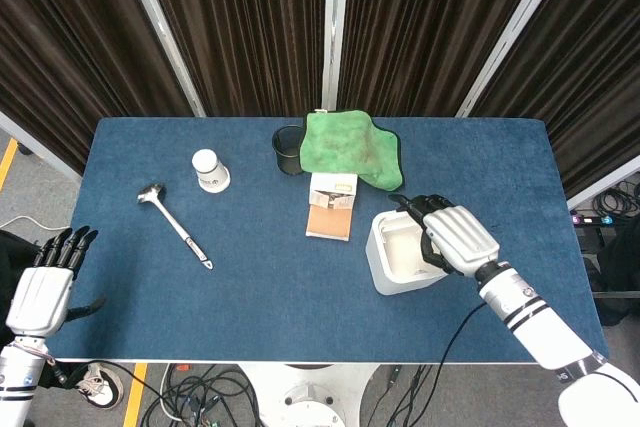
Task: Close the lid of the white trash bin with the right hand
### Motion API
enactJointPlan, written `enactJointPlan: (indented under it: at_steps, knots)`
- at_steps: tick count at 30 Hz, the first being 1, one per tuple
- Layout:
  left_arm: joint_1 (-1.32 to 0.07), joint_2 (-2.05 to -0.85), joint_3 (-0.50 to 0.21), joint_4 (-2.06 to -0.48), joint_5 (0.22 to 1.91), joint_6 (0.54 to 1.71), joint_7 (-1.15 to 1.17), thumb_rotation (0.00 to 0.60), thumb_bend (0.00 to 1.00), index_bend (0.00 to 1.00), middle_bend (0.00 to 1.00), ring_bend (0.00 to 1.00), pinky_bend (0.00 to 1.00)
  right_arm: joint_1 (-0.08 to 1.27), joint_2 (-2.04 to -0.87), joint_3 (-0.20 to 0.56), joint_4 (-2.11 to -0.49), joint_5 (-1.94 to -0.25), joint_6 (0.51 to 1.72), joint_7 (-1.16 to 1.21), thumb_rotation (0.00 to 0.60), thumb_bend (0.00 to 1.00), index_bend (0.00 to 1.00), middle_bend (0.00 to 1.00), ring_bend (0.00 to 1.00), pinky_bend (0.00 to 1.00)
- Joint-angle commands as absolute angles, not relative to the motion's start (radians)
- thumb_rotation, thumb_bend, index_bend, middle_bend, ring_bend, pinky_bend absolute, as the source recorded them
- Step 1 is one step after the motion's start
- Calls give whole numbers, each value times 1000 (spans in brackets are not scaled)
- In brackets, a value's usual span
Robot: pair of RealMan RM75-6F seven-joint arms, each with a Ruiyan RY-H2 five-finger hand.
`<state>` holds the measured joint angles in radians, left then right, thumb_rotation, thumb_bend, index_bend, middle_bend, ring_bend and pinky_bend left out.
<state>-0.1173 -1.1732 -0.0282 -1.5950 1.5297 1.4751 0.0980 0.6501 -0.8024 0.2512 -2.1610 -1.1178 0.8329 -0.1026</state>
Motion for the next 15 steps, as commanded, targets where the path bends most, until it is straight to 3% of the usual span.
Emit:
enactJointPlan:
  at_steps: [1, 15]
  knots:
    - [-118, -1171, -28, -1599, 1530, 1474, 100, 600, 0, 84, 60, 7, 123, 605, -770, 218, -2183, -1193, 828, -37, 600, 1000, 0, 225, 142, 185]
    - [-121, -1162, -26, -1620, 1534, 1472, 117, 600, 0, 84, 60, 7, 123, 485, -777, 92, -2124, -1497, 878, 167, 600, 1000, 0, 227, 142, 186]
